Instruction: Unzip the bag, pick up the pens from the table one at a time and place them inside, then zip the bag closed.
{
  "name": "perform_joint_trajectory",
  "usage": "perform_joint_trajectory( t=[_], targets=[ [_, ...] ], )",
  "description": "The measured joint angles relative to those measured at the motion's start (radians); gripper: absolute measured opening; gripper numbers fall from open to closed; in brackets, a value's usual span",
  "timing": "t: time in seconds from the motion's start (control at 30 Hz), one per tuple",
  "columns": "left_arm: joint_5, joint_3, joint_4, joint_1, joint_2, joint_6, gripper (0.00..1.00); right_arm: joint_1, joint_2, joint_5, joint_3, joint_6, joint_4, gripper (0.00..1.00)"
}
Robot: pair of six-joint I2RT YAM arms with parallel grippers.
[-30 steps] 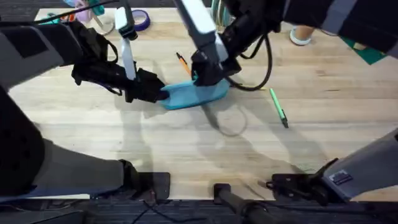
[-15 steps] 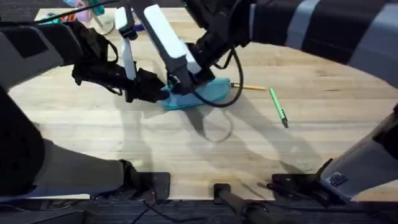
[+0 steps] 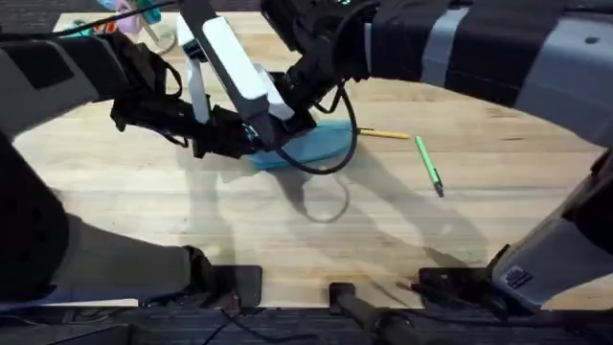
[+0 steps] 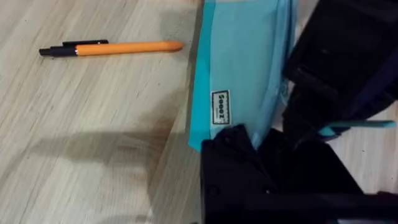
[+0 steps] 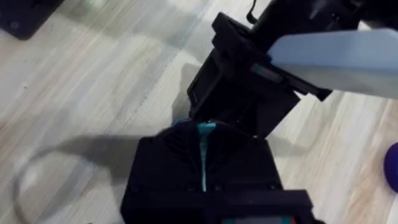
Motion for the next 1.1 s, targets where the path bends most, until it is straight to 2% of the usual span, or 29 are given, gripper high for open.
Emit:
perform_joint_trajectory(
  t=[0.1,0.17,0.3,0.33,0.37,0.63,1.03,1.1],
  targets=[
    [0.000,0.000,-0.001,0.000,0.000,0.000,0.042,-0.001,0.000,0.000,0.001,0.018,-0.008,0.036],
    [0.002,0.000,0.002,0.000,0.000,0.000,0.042,-0.002,0.000,-0.004,0.002,0.028,-0.014,0.262],
    [0.003,0.000,0.007,-0.001,0.000,0.000,0.042,0.000,-0.007,-0.003,0.011,0.035,-0.042,0.850],
    [0.003,0.000,0.009,-0.001,0.000,0.000,0.042,0.001,-0.011,-0.001,0.011,0.035,-0.050,0.955],
    [0.003,0.000,0.010,-0.001,0.000,0.000,0.042,0.000,-0.018,0.000,0.011,0.035,-0.060,0.984],
    [0.003,0.000,0.013,-0.001,0.000,0.000,0.042,0.000,-0.068,0.000,0.013,0.037,-0.075,0.995],
    [0.003,0.000,0.014,-0.001,0.000,0.000,0.057,-0.024,-0.071,0.004,0.016,0.041,-0.082,0.996],
    [0.004,0.000,0.014,-0.001,0.000,0.003,0.385,-0.053,-0.072,0.004,0.016,0.052,-0.082,0.996]
  ],
)
